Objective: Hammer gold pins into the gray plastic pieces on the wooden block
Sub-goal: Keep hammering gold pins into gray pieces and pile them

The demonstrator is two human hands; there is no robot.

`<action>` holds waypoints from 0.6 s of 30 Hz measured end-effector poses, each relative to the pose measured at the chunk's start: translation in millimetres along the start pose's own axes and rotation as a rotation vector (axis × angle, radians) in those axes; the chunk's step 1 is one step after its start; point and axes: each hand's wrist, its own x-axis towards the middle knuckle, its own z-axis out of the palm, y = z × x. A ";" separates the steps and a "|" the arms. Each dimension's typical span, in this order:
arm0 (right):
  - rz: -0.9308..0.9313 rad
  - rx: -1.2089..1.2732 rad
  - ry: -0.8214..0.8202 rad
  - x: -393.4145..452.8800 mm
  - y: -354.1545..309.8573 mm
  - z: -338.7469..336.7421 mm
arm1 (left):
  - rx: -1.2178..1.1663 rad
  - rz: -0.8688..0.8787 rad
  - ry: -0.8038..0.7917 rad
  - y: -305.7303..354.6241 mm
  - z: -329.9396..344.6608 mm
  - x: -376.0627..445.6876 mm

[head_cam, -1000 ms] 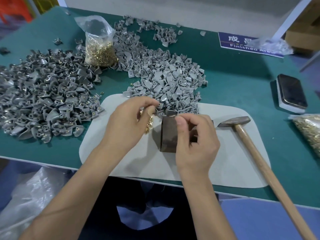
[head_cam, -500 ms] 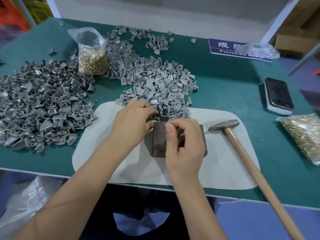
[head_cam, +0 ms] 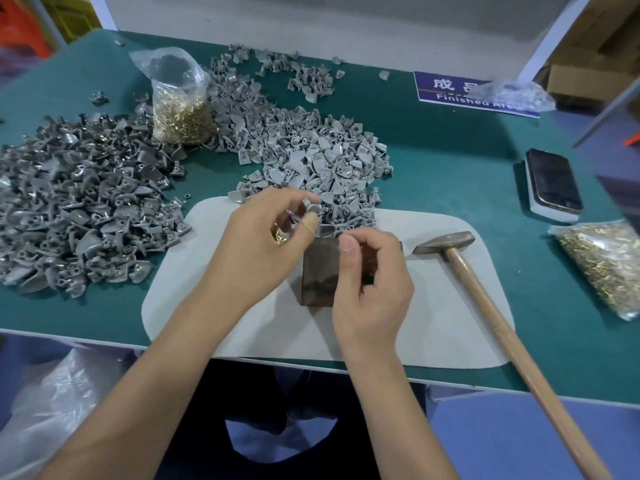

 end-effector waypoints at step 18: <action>0.021 0.046 0.013 -0.3 1.0 -1.1 | -0.210 -0.030 0.039 12.9 15.4 -27.9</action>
